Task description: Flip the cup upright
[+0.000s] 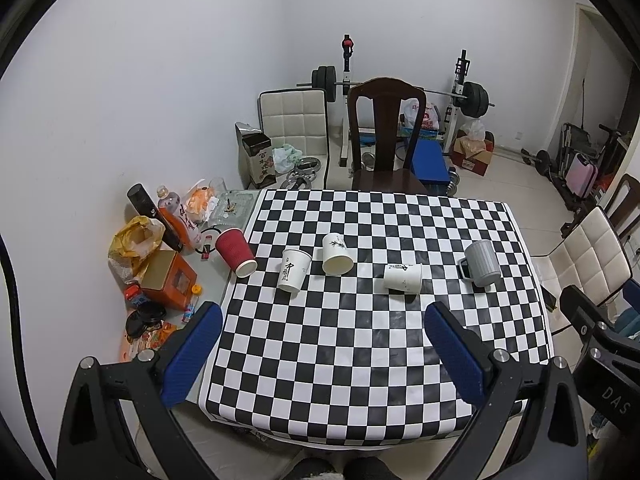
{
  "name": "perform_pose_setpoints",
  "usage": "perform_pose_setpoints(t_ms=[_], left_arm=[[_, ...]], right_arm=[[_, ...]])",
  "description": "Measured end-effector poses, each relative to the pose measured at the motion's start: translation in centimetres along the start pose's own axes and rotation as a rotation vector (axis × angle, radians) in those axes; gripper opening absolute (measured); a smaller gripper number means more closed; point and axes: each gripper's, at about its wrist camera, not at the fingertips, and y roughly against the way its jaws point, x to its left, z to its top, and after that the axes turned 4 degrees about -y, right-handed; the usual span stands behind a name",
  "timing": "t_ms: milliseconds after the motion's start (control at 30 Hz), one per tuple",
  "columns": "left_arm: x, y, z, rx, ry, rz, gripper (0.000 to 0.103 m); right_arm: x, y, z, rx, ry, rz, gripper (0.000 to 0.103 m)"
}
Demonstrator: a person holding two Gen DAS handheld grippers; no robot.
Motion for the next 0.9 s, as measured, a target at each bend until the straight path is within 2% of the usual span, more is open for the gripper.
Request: perform_pose_setpoints(t_ms=[900], left_arm=[[0.63,-0.33,-0.59,-0.003,0.002,-0.002,0.103]], right_arm=[[-0.06,0.01,-0.15,0.0,-0.002,0.001,0.103]])
